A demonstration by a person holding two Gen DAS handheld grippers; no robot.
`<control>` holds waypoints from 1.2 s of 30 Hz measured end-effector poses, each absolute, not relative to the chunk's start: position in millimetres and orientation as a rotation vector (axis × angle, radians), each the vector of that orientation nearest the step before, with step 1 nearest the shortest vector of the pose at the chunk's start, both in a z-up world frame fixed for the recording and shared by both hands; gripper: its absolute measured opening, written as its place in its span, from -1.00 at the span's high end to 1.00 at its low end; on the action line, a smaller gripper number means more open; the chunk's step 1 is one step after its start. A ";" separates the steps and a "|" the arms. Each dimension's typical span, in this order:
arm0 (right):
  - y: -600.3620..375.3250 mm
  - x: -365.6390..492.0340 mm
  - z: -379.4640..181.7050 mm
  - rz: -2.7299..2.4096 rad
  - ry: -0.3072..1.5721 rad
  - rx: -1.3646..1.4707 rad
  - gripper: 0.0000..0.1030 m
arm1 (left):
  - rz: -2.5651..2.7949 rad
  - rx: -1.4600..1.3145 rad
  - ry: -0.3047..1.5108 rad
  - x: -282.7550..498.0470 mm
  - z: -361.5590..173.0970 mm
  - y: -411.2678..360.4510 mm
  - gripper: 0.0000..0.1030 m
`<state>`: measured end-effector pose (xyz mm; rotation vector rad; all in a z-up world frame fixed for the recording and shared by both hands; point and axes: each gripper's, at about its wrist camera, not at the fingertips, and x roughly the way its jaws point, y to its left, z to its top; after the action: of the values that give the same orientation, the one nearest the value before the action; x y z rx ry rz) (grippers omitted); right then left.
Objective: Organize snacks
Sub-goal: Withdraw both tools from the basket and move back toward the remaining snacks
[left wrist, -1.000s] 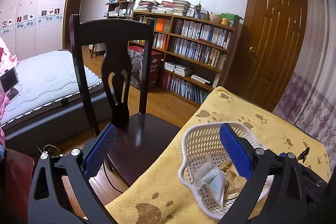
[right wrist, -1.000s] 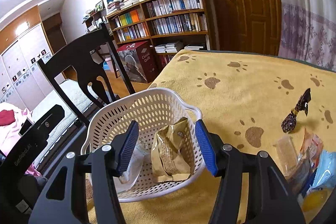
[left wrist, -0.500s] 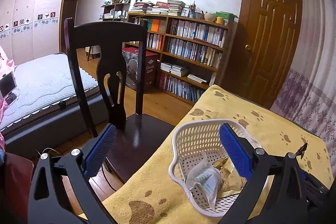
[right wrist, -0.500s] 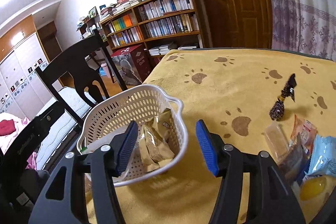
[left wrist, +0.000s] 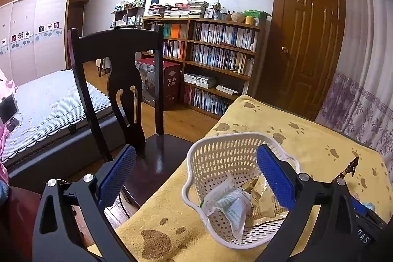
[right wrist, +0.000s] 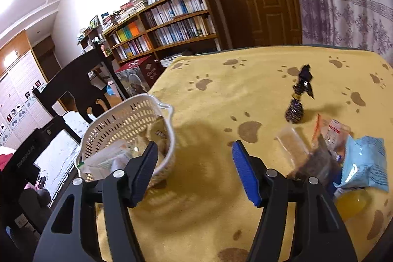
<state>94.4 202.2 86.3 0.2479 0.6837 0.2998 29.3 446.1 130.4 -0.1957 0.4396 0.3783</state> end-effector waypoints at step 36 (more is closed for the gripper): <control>108.6 65.2 85.3 0.094 0.621 0.233 -0.45 | 0.251 -0.073 0.460 34.0 136.5 362.4 -0.94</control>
<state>65.2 108.6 85.3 0.2332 0.6212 0.0938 34.0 362.4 136.5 -0.0728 0.4595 0.2514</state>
